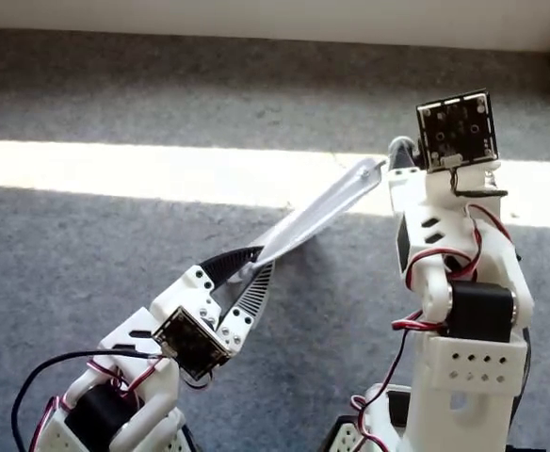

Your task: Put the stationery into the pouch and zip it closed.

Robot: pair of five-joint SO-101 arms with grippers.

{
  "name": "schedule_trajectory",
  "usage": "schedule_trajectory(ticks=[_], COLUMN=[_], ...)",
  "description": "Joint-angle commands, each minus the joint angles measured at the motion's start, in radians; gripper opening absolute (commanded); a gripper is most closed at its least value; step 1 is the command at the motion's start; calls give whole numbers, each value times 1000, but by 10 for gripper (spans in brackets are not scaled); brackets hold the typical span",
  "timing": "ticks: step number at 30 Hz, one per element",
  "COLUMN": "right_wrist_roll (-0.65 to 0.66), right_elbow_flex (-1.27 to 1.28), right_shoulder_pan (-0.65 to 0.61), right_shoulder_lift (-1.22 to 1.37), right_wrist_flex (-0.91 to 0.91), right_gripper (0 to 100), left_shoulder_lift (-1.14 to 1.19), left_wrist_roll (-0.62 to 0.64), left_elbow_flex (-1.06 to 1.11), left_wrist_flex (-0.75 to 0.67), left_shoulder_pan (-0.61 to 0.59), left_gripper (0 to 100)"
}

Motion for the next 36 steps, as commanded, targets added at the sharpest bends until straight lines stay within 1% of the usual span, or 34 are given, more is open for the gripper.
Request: schedule_trajectory(ticks=[1, 3, 4, 6, 7, 12, 19, 25, 29, 32, 36], right_wrist_roll=[8, 8, 8, 9, 12, 15, 11, 15, 15, 14, 9], right_elbow_flex=[-76, -99, -102, -101, -101, -99, -99, -99, -97, -51, 87], right_shoulder_pan=[102, 102, 102, 104, 104, 104, 108, 110, 108, 107, 104], right_shoulder_lift=[-15, -62, -90, -151, -185, -295, -363, -433, -495, -538, -585], right_wrist_flex=[128, 182, 206, 254, 274, 387, 539, 661, 751, 760, 723], right_gripper=[179, 199, 199, 199, 199, 199, 199, 199, 199, 199, 199], left_shoulder_lift=[-12, -12, -12, -12, -12, -12, -12, -12, -12, -12, -12], left_wrist_roll=[5, 28, 68, 126, 129, 132, 127, 126, 126, 123, 15], left_elbow_flex=[-21, -21, -27, -41, -56, -174, -274, -400, -449, -469, -483], left_wrist_flex=[35, 35, 37, 38, 55, 184, 288, 376, 420, 420, 414], left_shoulder_pan=[-39, -41, -44, -47, -48, -44, -48, -51, -137, -236, -363], left_gripper=[61, 132, 157, 183, 189, 194, 194, 194, 194, 194, 190])
